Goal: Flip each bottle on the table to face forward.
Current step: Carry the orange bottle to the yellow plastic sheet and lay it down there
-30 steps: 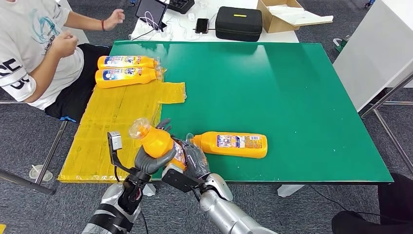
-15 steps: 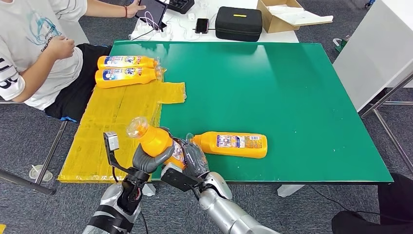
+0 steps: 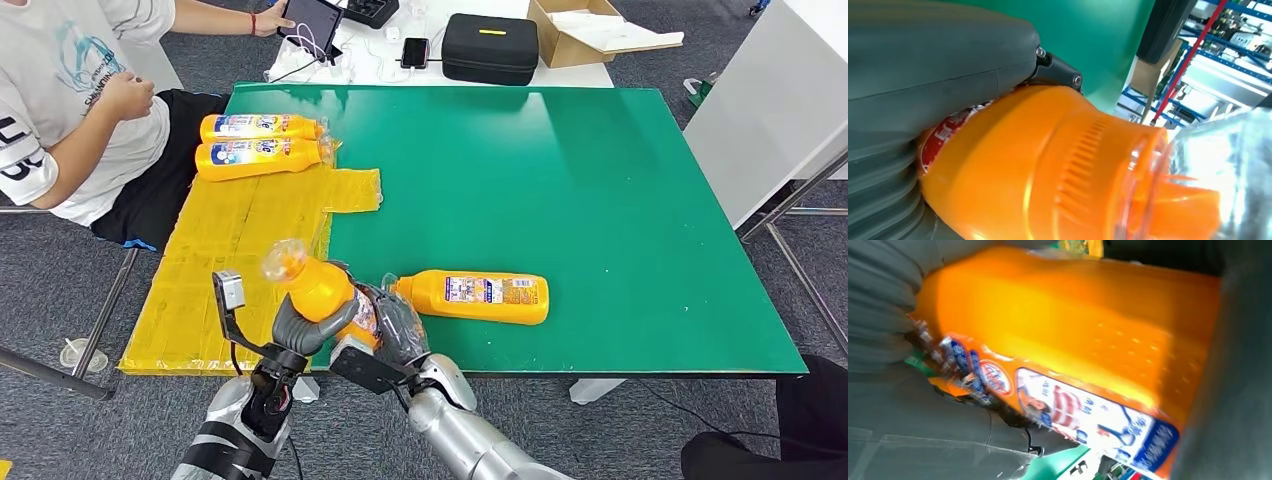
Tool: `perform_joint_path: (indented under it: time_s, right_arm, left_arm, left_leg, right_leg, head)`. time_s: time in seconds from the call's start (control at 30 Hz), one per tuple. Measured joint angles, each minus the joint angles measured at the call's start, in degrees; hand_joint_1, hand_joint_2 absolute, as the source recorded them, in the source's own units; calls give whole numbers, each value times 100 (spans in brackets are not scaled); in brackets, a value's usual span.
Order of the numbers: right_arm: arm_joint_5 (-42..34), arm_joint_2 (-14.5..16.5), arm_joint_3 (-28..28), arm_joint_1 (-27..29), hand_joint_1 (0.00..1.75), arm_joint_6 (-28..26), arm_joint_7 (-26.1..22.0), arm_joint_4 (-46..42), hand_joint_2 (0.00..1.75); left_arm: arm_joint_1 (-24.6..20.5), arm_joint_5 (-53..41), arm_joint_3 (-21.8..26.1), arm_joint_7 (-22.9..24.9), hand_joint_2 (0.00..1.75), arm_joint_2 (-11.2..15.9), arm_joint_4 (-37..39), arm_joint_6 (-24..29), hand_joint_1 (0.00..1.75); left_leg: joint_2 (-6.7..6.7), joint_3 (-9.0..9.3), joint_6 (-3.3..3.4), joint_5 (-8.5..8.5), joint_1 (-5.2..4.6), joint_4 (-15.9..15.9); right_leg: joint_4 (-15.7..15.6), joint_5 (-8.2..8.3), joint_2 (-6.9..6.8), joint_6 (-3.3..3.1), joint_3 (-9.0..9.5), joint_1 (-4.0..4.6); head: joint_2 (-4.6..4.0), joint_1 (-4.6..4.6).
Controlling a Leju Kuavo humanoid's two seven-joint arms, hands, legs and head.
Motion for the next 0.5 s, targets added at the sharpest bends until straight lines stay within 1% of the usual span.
perform_joint_path:
  time_s: [0.1,0.17,0.33,0.5]
  right_arm:
    - [-70,-3,-9,6,0,-57,14,-41,0]
    - [-214,-20,-32,19,0,31,-1,-186,0]
    - [-568,-150,-143,215,0,324,38,-970,0]
    - [-821,-310,-225,550,0,396,-5,-2006,0]
  left_arm:
    - [-4,-224,10,-129,175,-10,-94,275,175]
    - [-9,-483,26,-279,175,-13,-188,580,175]
    - [-166,-1170,289,-736,175,-18,-478,1623,175]
    - [-335,-1930,689,-1094,175,-3,-723,2728,175]
  left_leg:
    - [0,0,0,0,0,0]
    - [0,0,0,0,0,0]
    - [-1,-1,0,1,0,0]
    - [0,-1,1,2,0,0]
  right_leg:
    - [0,1,0,0,0,0]
    - [0,1,0,0,0,0]
    - [0,2,-1,0,1,0]
    - [1,2,0,0,1,0]
  head:
    - [1,-1]
    - [0,0]
    - [0,0]
    - [1,1]
